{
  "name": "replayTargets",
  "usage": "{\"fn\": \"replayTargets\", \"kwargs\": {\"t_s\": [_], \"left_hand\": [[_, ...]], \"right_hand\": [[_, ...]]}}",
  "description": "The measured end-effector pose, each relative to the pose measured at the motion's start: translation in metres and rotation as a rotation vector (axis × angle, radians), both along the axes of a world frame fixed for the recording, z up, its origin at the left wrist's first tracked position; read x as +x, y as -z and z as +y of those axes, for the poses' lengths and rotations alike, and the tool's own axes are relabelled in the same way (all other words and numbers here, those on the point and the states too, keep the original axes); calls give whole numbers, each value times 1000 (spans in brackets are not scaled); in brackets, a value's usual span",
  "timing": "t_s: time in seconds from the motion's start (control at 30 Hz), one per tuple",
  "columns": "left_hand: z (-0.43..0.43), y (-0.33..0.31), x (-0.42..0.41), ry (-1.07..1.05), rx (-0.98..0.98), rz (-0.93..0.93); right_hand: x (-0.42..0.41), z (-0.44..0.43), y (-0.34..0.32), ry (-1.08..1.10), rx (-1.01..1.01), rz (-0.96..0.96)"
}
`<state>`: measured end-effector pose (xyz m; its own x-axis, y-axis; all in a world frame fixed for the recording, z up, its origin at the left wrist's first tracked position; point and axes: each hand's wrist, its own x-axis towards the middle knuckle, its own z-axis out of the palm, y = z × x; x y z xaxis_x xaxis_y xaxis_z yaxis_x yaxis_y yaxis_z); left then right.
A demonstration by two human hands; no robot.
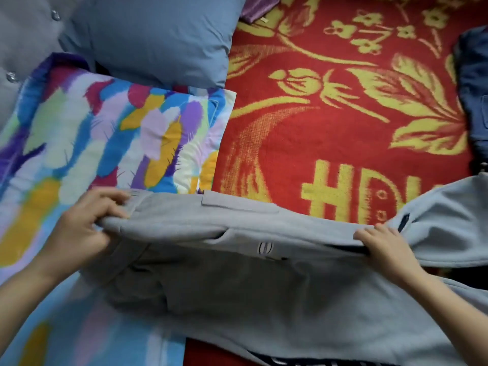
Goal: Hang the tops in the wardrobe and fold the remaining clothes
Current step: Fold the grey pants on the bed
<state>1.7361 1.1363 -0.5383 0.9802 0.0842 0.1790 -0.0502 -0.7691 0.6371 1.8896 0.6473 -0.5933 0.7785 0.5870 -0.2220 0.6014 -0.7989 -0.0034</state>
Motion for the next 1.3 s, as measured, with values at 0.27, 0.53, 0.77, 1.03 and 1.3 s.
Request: {"fn": "replayTargets", "kwargs": {"t_s": [0.27,0.53,0.77,1.03,1.3], "left_hand": [[-17,47,-109,158,718,161],[-78,73,-132,-39,901,299],[-162,88,-115,142,960,390],[-180,73,-102,307,965,720],[-178,95,-134,263,1083,1017]], "right_hand": [[-130,-20,26,-351,232,-45],[-150,-26,56,-213,-97,163],[-98,-73,31,-237,-211,-53],[-70,-114,5,-14,-180,-240],[-198,-174,7,140,-265,193]]}}
